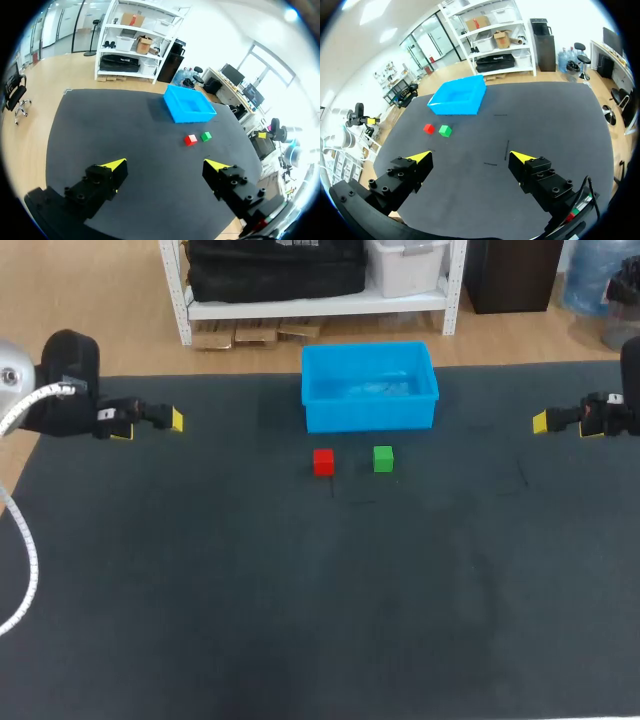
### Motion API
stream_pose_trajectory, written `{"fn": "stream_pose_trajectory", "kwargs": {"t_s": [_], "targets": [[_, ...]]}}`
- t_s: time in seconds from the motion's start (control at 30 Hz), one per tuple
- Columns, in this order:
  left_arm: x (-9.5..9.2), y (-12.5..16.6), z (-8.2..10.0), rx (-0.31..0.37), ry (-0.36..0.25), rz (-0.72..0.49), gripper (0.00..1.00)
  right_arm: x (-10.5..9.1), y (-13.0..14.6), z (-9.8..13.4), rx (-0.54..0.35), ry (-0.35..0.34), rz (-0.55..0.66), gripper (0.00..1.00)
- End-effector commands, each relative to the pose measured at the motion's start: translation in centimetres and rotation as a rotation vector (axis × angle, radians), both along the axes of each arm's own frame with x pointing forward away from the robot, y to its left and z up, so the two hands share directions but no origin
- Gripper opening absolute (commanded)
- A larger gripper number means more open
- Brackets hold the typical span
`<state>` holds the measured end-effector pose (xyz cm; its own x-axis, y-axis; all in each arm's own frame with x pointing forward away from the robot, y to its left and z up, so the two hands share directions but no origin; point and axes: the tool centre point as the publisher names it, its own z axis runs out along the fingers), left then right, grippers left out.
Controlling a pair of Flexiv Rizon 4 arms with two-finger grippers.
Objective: Use the left arm to pick the red cube and place it into the blue plastic box first, then use the right arm to grasp the green cube and put it into the same blue plastic box after the first action is fully finished.
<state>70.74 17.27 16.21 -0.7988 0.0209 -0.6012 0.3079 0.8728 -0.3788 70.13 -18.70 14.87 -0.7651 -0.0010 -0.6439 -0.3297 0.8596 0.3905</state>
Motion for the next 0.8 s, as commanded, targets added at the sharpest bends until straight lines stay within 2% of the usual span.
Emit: {"fn": "stream_pose_trajectory", "kwargs": {"t_s": [0.03, 0.43, 0.8], "targets": [[1.2, -1.0, 0.7, 0.048, 0.037, 0.01, 1.0, 0.0, 0.0, 0.0, -0.002, 0.001, -0.001, 1.0], [2.7, -2.9, 1.1, 0.079, 0.065, 0.0, 1.0, 0.0, 0.0, 0.0, -0.002, 0.001, -0.001, 1.0], [4.6, -7.6, 0.7, 0.086, 0.086, -0.008, 1.0, 0.0, 0.0, 0.0, -0.002, 0.001, -0.001, 1.0]]}}
